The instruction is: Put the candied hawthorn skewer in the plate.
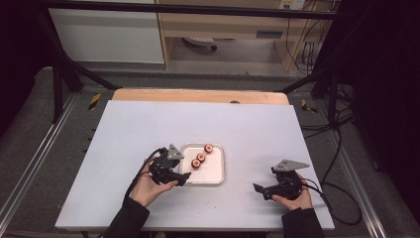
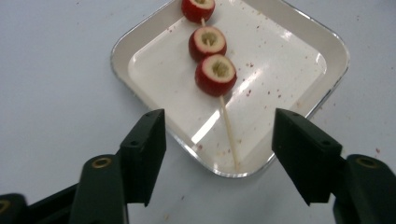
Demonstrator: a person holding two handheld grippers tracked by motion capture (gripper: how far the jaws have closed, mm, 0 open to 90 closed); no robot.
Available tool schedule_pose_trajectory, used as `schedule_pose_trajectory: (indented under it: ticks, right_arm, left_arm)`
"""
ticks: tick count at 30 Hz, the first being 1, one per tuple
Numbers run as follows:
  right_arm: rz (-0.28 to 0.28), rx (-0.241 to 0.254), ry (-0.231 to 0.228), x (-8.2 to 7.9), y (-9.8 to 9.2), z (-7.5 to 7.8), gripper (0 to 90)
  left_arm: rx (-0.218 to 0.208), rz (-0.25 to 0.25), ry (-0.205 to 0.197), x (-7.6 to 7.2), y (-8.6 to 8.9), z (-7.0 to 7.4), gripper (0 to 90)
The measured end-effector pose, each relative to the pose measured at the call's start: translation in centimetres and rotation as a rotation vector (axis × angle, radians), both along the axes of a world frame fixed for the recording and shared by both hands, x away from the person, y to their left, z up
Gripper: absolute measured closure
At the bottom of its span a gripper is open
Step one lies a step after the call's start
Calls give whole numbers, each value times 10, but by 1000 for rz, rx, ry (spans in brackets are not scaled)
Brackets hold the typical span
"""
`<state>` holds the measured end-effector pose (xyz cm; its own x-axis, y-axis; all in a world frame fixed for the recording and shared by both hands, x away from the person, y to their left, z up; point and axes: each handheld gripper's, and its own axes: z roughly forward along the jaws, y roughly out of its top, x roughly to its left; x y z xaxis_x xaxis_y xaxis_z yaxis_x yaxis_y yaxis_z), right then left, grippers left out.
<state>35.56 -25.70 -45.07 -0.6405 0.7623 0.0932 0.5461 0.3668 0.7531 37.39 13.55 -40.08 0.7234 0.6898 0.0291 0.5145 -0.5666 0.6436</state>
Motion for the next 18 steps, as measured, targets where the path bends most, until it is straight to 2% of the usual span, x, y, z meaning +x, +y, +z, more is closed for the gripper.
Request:
schedule_pose_trajectory:
  ticks: [4,13,18]
  right_arm:
    - [-3,9,10,-1,0,1,17]
    - [0,3,17,-1,0,0,13]
    - [5,-3,23,-1,1,-1,10]
  left_arm:
    - [-30,5,0,-8,26,-3,250]
    - [-67,104,-44,-24,84,-20,105]
    - [-99,152,-60,-33,109,-33,83]
